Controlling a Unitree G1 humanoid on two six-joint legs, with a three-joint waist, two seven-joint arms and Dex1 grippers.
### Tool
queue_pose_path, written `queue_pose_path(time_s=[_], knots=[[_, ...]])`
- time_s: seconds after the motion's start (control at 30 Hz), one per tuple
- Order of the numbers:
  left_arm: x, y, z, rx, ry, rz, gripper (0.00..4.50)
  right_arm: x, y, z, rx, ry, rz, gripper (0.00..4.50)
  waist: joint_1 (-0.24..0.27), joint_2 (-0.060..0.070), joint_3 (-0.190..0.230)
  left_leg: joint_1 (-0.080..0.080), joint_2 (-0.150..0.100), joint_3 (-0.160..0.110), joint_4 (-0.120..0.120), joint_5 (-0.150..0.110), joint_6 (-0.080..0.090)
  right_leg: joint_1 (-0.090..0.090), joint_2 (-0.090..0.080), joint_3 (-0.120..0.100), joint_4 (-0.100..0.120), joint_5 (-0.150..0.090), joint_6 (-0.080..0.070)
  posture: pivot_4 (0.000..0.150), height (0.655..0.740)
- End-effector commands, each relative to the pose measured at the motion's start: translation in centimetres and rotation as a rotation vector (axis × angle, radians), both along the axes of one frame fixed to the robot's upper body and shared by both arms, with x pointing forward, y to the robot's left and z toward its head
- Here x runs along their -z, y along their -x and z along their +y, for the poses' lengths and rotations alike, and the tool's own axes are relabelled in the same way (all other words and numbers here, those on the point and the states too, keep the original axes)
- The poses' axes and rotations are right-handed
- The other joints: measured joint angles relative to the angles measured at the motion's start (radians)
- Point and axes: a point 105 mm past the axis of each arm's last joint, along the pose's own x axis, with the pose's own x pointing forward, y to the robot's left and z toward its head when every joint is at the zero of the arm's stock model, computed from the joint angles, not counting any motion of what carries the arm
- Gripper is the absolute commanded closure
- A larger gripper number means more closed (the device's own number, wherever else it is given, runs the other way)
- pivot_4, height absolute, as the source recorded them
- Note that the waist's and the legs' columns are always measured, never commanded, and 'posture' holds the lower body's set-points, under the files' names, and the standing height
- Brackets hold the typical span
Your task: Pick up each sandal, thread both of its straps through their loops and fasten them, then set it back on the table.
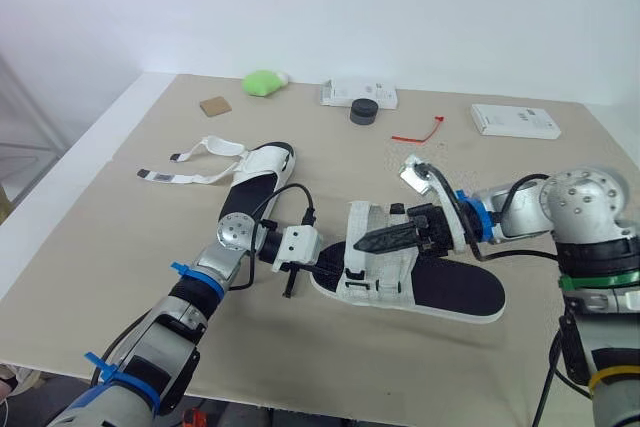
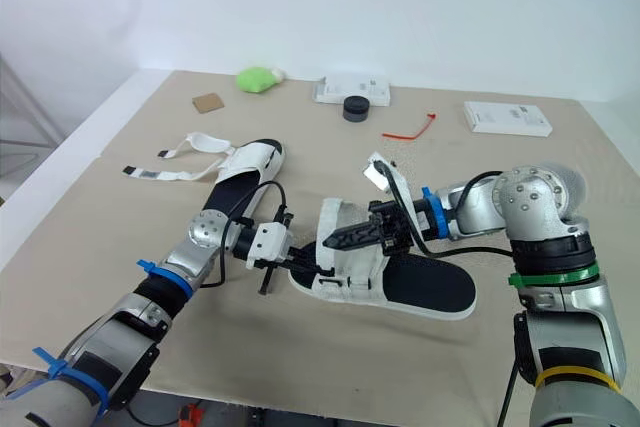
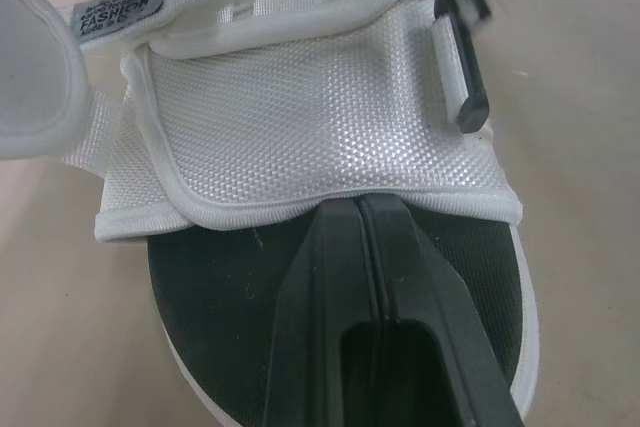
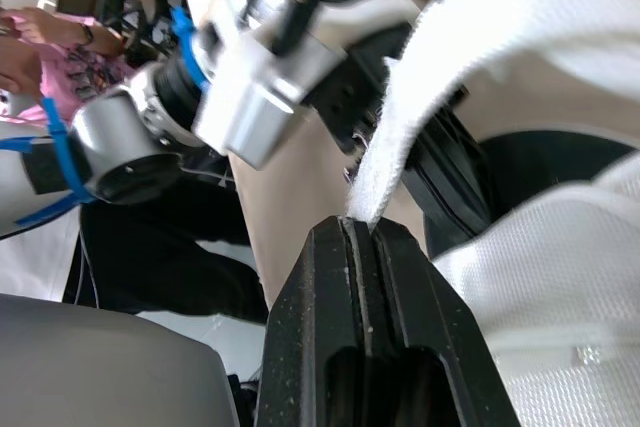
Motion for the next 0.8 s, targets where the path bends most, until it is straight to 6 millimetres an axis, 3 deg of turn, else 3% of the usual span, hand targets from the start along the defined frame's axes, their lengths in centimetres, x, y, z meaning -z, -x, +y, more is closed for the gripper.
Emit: queue_pose_path(time_s=[0.03, 0.5, 0.8], knots=[[7.6, 2.4, 2.6, -0.032, -0.277, 0.215, 4.5, 0.0, -0.1, -0.2, 0.0, 0.029, 0.003, 4.47, 0.0, 0.0, 0.0, 0.0, 0.0, 0.0, 0.0, 0.0, 0.0, 0.0, 0.0, 0.0, 0.0, 0.0, 0.0, 0.15, 0.74], [7.6, 2.4, 2.5, -0.039, -0.273, 0.216, 4.5, 0.5, -0.2, -0.6, 0.009, 0.044, 0.063, 4.47, 0.0, 0.0, 0.0, 0.0, 0.0, 0.0, 0.0, 0.0, 0.0, 0.0, 0.0, -0.001, 0.0, -0.001, 0.001, 0.15, 0.74], [7.7, 2.6, 2.4, -0.032, -0.273, 0.218, 4.5, 2.9, -1.1, -1.3, 0.075, 0.175, 0.125, 4.47, 0.0, 0.001, -0.001, -0.001, 0.0, 0.0, 0.0, 0.0, 0.0, 0.0, -0.002, -0.001, 0.0, 0.0, 0.0, 0.15, 0.74]])
